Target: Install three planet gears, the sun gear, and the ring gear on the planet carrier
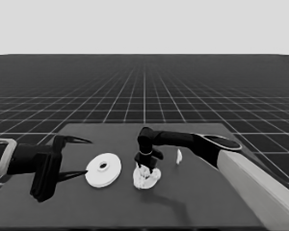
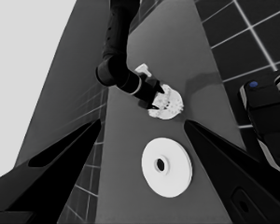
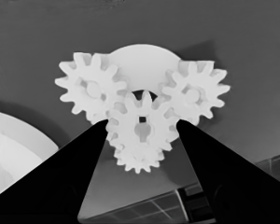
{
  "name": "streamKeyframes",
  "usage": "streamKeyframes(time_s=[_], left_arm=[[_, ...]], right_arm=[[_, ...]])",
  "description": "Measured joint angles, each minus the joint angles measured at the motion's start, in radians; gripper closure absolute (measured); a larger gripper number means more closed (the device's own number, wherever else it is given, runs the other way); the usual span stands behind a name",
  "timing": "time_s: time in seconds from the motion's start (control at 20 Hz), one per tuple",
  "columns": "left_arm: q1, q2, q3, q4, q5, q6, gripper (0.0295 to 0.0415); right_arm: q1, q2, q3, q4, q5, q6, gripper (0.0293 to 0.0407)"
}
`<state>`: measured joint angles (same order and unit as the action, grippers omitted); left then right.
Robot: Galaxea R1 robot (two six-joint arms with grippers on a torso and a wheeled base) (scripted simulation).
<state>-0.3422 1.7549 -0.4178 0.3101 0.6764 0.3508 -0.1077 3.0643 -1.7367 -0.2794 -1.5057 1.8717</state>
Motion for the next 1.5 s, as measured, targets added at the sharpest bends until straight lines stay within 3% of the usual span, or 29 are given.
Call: streamKeyframes(time_s=[1.5], left_arm=[[0.0,0.0,0.0,0.0,0.0,0.0,0.0326]], right_arm=[[-0.001,0.0,0.0,0.0,0.0,0.314,0.039]])
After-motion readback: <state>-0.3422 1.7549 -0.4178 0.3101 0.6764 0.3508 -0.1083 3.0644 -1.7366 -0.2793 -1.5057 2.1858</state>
